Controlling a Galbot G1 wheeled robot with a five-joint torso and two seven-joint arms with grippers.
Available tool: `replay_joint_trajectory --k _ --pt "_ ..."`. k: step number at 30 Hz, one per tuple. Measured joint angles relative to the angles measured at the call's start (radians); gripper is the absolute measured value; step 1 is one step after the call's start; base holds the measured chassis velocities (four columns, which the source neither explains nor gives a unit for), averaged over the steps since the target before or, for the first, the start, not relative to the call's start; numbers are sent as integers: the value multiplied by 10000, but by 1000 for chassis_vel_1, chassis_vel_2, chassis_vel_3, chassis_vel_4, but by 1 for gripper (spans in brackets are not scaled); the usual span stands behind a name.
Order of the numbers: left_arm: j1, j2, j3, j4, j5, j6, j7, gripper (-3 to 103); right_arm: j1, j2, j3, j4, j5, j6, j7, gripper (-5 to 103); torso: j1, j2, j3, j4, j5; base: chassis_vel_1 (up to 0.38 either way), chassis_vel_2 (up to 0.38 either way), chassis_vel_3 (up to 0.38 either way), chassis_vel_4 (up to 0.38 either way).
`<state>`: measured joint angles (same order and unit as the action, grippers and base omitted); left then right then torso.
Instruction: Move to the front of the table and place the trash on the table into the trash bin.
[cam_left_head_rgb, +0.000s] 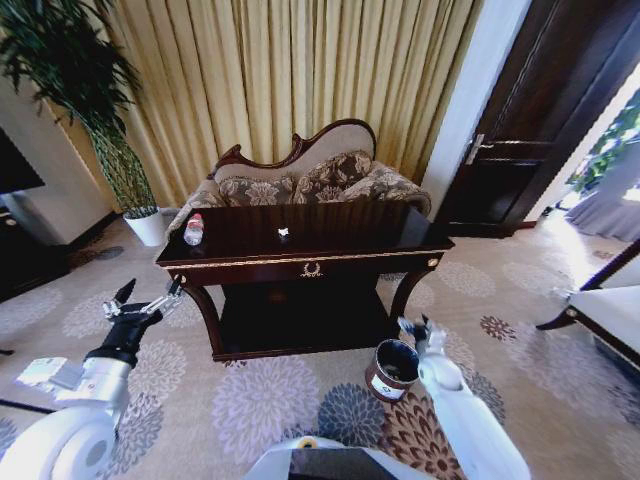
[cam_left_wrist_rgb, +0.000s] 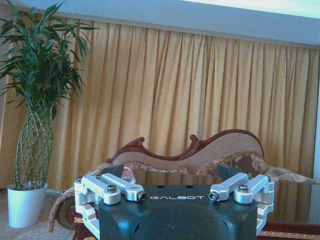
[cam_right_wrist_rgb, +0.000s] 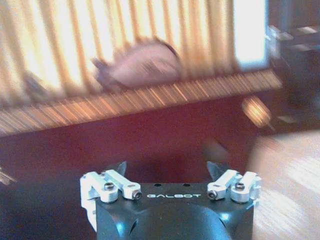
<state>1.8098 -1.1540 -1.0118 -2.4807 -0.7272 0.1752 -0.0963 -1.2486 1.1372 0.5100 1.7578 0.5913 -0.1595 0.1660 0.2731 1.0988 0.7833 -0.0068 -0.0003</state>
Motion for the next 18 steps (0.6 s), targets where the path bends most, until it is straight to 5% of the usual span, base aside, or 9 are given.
replay_joint_trajectory --k 2,5,18 --pt "9 -17 -5 -44 7 2 -1 100 -235 -405 -110 2198 466 -335 57 98 0 1 -1 1 -3 0 0 0 0" --pt "13 -21 -57 -64 -3 4 -3 100 -354 -652 -176 3253 485 -514 95 100 0 1 -1 -3 0 0 0 0 0" --pt "-34 152 -401 -120 -313 263 -46 100 -555 -735 -191 3480 -922 -408 -456 100 -1 1 0 -2 3 0 0 0 0"
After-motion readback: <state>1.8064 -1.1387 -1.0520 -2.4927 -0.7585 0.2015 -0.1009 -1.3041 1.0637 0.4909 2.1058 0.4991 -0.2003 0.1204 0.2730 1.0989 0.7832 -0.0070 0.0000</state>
